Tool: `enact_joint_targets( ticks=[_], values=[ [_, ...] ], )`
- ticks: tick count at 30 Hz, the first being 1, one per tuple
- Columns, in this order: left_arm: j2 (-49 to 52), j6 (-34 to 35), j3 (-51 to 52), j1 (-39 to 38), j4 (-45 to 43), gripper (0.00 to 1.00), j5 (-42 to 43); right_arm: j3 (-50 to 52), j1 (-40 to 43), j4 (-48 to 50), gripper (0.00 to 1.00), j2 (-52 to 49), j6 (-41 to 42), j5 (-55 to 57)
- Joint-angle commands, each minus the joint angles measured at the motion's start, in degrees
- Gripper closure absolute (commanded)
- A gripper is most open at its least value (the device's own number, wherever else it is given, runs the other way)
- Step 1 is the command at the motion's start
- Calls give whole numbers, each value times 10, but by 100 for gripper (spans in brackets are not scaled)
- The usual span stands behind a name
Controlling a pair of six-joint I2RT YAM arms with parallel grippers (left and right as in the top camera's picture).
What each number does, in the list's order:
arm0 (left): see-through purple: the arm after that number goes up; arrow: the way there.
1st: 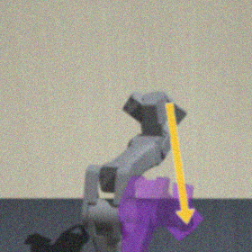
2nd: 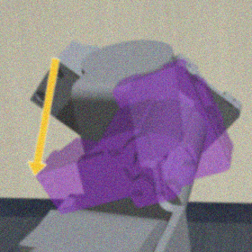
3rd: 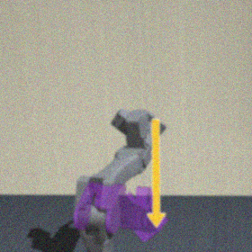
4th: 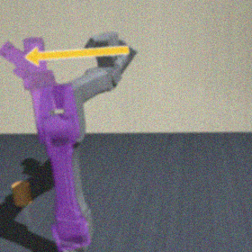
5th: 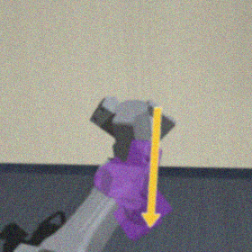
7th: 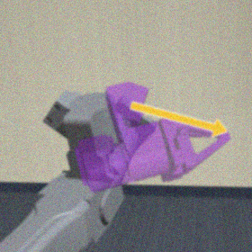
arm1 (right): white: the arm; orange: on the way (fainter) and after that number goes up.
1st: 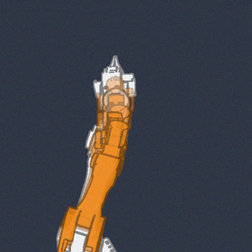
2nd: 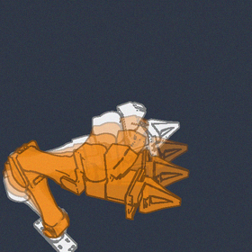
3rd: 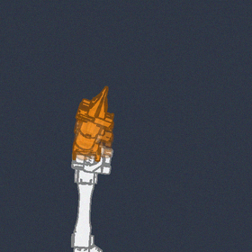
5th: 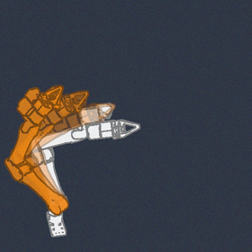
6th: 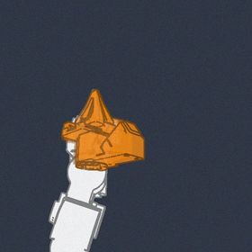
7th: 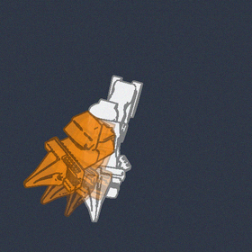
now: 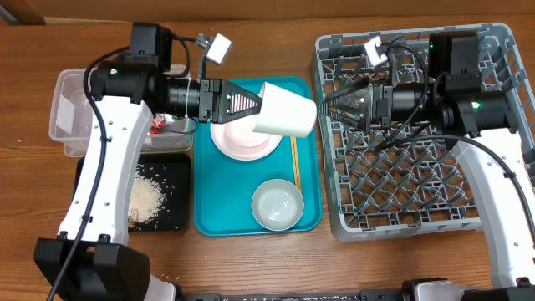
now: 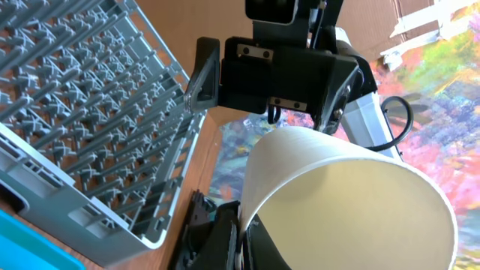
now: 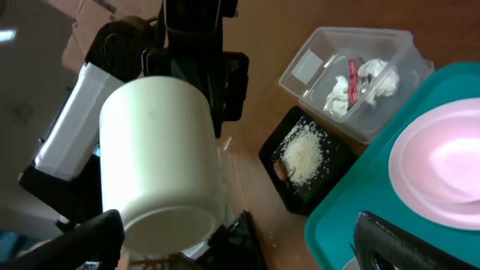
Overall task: Sort waste into correct bins and load items into the dishwasher
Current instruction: 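Close the right gripper on the cream cup held by the left gripper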
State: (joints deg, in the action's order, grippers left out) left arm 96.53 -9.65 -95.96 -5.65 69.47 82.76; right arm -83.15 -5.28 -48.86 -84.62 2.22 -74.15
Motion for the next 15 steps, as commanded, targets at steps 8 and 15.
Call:
enact_joint_targets(
  ticks=[8, 15],
  values=[
    [-4, -20, -9, -5, 41, 96, 20, -17, 1, 3, 0, 12, 38, -10],
    [-4, -19, -9, -5, 31, 96, 21, -16, -24, -9, 0, 12, -54, -83]
  ],
)
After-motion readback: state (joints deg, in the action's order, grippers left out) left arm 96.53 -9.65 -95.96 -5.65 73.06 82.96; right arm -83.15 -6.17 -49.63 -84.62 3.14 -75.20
